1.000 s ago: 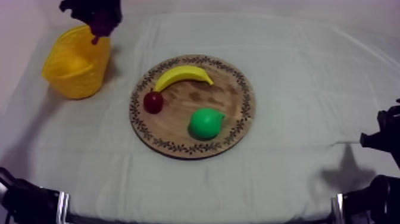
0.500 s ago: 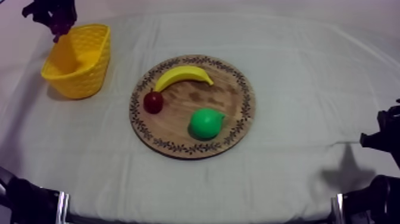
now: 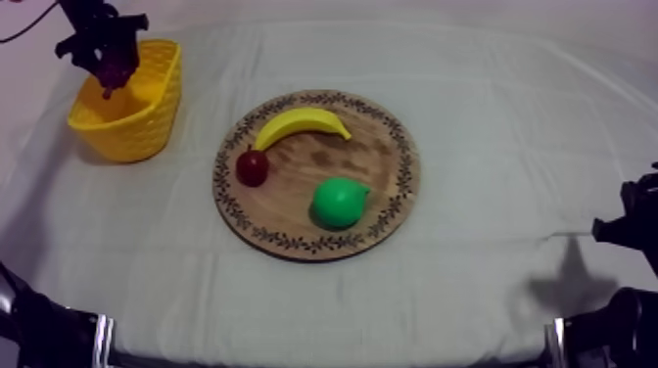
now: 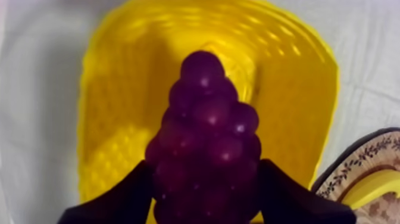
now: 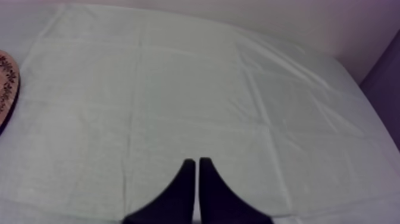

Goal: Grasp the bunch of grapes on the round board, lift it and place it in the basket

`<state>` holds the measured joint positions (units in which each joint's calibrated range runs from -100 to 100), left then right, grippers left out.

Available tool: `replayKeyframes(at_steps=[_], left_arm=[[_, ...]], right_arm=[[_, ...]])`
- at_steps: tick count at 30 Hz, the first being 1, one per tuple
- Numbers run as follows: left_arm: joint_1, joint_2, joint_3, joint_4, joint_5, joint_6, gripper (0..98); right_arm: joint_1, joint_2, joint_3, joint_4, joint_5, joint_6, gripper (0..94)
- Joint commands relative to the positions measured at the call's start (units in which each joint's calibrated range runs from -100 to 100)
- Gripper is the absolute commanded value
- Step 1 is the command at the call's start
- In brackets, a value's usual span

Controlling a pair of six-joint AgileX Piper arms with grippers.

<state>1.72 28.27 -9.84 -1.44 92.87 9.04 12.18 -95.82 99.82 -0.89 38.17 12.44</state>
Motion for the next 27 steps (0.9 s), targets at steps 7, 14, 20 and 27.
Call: replayKeyframes(at_steps=[7, 14, 20, 27], left_arm=[[0.1, 4.2, 0.8, 0.50, -1.7, 0.0, 65.5], [-0.1, 6.4, 1.0, 0.58, -2.8, 0.0, 76.0], [-0.2, 7.0, 1.9, 0.58, -4.0, -0.1, 85.0], [0.1, 3.0, 3.3, 1.06, -4.3, -0.4, 90.2]], right_arm=[[0.0, 0.0, 0.0, 0.0, 0.0, 0.0, 0.3], [0.0, 0.0, 0.0, 0.0, 0.0, 0.0, 0.3], [0.0, 0.0, 0.0, 0.0, 0.0, 0.0, 0.3], [0.0, 0.0, 0.0, 0.0, 0.0, 0.0, 0.3]])
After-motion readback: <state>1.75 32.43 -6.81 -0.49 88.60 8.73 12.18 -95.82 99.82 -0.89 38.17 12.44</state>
